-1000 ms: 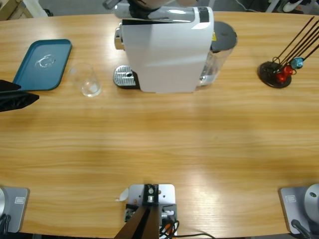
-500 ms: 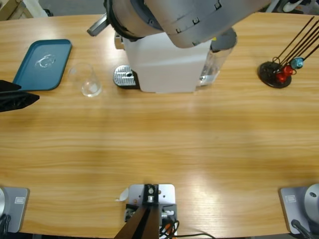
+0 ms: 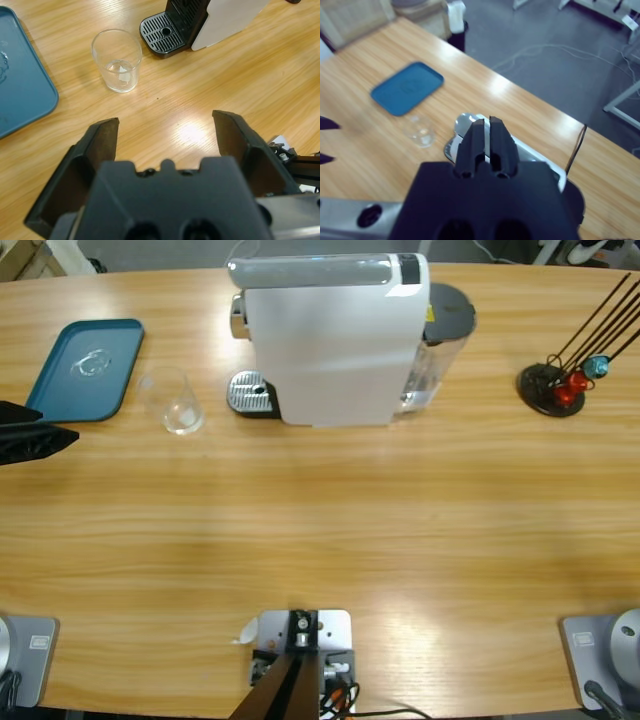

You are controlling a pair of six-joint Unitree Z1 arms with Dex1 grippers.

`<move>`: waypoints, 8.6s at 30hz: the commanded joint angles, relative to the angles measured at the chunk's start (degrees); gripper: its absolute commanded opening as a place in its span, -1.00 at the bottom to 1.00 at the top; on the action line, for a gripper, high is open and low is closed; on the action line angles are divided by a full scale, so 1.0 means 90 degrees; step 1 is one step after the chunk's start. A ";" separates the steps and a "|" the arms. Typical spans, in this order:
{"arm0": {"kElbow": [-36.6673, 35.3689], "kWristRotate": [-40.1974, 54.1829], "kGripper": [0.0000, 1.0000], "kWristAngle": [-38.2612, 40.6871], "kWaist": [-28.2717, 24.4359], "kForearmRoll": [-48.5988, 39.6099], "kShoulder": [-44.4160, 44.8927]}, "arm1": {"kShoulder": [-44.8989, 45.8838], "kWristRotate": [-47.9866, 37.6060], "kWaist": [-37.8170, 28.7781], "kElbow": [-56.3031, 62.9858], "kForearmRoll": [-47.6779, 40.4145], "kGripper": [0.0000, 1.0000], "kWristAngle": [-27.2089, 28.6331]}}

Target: Pour coffee

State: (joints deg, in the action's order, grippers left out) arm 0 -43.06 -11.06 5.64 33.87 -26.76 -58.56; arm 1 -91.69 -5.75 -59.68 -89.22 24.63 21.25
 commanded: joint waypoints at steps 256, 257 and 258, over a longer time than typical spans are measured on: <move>-0.1464 0.0936 0.72 0.0662 0.0074 -0.2328 0.0935 | 0.3042 -0.0200 0.1587 0.5450 -0.0022 0.93 -0.2613; -0.1456 0.0936 0.72 0.0660 0.0070 -0.2359 0.0999 | 0.3065 -0.0152 0.1600 0.5315 0.0078 0.81 -0.2593; -0.1456 0.0936 0.72 0.0654 0.0039 -0.2384 0.1046 | 0.3077 -0.0075 0.1602 0.5085 0.0197 0.51 -0.2560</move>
State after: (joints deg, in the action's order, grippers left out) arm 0 -55.16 -1.81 11.50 34.87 -44.43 -52.43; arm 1 -63.90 -7.27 -46.30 -40.94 24.09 -3.07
